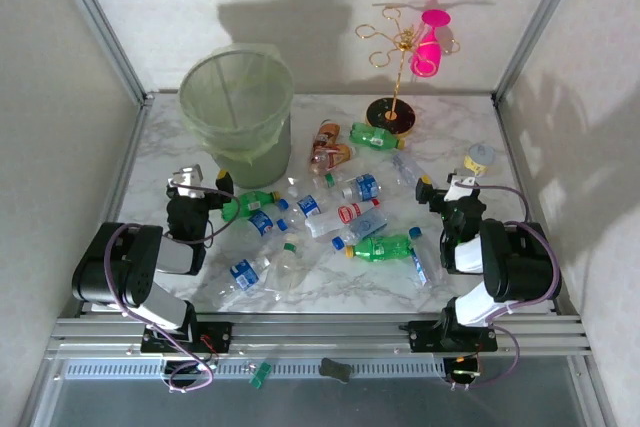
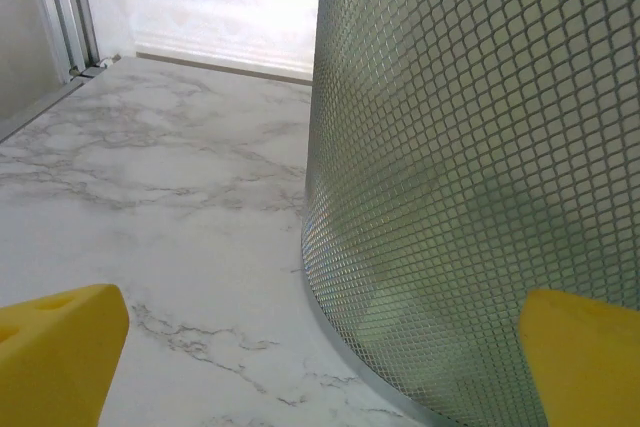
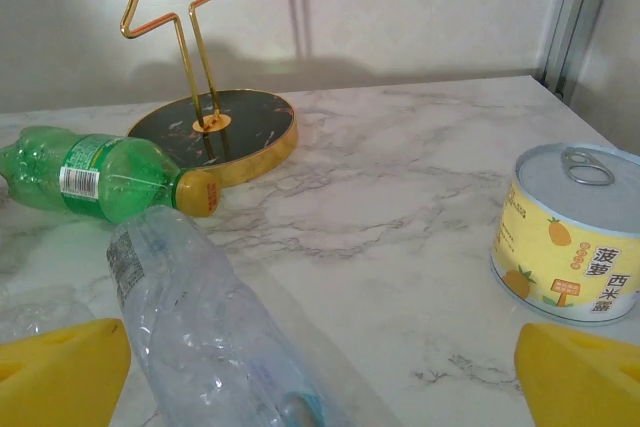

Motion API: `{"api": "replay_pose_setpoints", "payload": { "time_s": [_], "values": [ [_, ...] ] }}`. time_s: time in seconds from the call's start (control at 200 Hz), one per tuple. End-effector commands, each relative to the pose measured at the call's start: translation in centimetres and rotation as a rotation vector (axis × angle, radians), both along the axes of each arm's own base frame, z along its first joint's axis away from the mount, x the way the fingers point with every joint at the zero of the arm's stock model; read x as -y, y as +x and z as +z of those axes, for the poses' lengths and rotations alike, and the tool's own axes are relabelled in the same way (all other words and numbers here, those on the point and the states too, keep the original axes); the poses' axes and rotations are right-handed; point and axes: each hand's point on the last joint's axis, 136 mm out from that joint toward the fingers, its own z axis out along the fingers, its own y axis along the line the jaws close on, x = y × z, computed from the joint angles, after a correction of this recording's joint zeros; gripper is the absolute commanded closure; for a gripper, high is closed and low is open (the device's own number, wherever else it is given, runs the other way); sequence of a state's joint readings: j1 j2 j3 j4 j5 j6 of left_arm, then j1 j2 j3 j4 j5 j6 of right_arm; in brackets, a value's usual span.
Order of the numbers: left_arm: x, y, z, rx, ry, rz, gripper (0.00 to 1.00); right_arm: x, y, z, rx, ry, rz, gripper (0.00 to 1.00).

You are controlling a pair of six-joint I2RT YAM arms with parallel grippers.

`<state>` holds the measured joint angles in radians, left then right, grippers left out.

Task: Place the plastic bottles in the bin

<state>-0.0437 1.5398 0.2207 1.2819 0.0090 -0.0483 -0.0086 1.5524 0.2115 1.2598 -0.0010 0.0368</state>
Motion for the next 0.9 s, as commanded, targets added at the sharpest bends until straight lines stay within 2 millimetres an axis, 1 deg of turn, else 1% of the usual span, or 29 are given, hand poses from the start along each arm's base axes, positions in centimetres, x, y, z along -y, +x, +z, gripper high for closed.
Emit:
{"api": "replay_pose_setpoints", "payload": {
  "time_s": [0.0,0.896],
  "values": [
    [0.14,0.0,0.48,0.019,0.006,-0.016,0.01,0.05,0.5,1.09,0.032,-0.014,-0.004,0.01],
    [0.23,-0.07,0.48,0.018,0.013,-0.01,0.01,0.03,0.5,1.05,0.031,-0.015,-0.004,0.01]
  ]
}}
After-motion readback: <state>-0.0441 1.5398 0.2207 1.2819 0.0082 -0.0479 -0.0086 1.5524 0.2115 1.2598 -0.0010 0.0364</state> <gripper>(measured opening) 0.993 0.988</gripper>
